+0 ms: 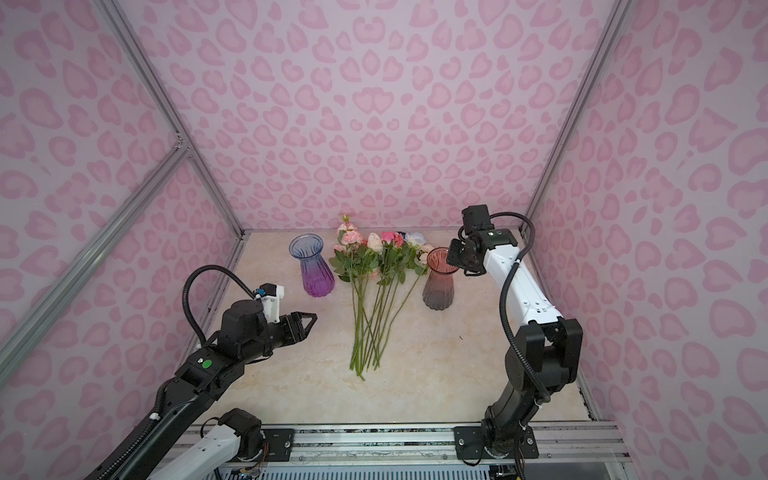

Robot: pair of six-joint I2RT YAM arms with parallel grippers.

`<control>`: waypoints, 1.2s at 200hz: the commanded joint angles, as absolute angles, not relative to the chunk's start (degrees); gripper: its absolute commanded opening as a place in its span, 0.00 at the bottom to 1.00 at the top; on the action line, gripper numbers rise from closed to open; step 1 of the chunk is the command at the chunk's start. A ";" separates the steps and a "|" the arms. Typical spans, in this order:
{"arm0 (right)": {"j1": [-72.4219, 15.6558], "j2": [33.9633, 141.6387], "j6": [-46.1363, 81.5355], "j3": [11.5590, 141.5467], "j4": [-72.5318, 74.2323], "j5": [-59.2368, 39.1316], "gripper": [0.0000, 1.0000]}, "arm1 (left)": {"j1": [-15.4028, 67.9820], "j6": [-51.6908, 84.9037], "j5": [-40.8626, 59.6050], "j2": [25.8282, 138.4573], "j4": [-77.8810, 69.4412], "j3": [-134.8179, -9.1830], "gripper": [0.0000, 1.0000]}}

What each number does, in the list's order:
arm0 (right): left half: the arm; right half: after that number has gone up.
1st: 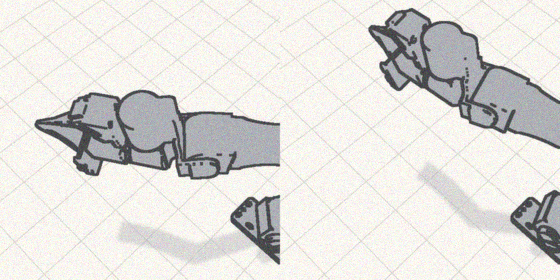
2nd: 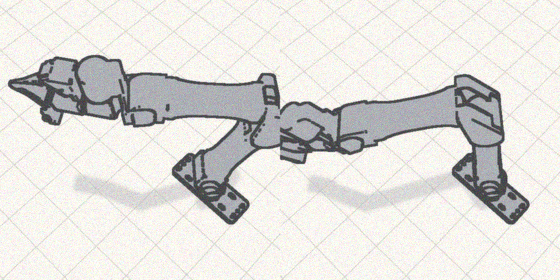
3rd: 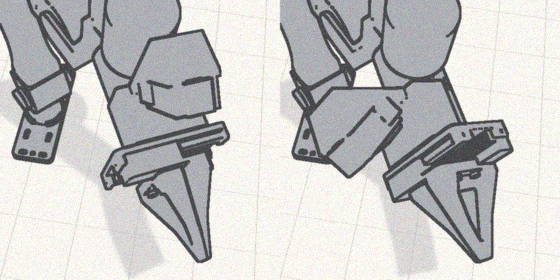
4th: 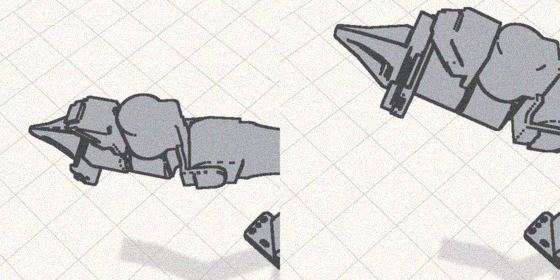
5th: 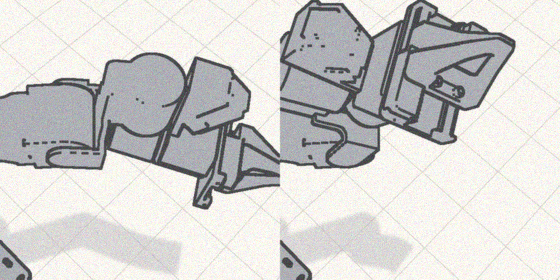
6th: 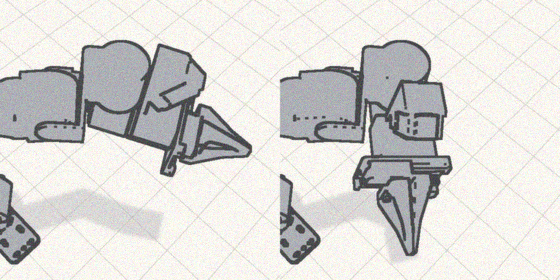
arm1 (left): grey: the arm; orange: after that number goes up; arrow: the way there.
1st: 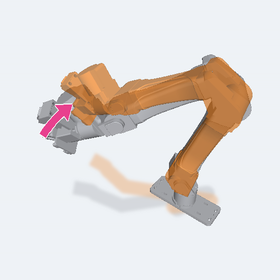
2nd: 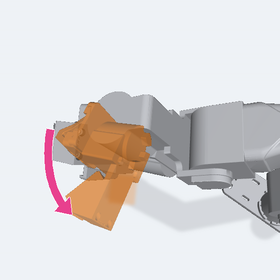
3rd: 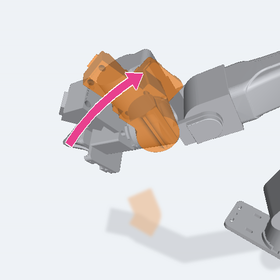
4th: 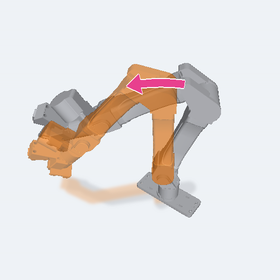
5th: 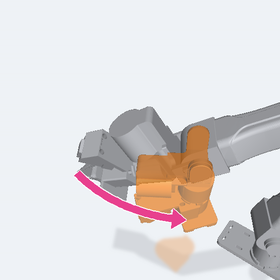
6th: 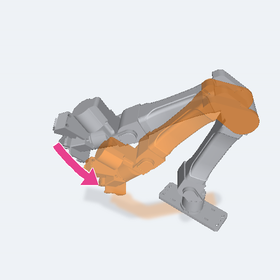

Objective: Arrange the flowers into the vase
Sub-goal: 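Raise the right gripper toward the pink vase while the left gripper moves toward the flowers, then grip the pink vase rim with the right gripper and set it upright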

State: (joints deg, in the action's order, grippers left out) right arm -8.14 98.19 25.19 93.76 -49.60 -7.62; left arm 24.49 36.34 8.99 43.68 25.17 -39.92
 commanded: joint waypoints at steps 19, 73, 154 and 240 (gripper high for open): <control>-8.13 102.52 24.52 97.24 -54.33 -11.13 0.36 | 24.62 36.39 8.53 45.32 22.94 -40.34 0.62; -8.17 102.20 24.98 95.73 -54.01 -11.34 0.28 | 24.61 35.77 8.18 45.62 22.85 -40.16 0.62; -7.91 101.54 25.46 93.98 -53.81 -11.57 0.13 | 24.65 34.88 9.01 45.36 21.98 -40.51 0.63; -6.82 99.68 25.65 92.14 -52.60 -13.93 0.00 | 24.65 34.20 10.19 45.00 21.50 -40.44 0.63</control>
State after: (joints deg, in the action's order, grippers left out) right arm -7.09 99.94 26.61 93.27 -53.45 -15.42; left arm 24.67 34.83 9.17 45.12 23.64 -39.99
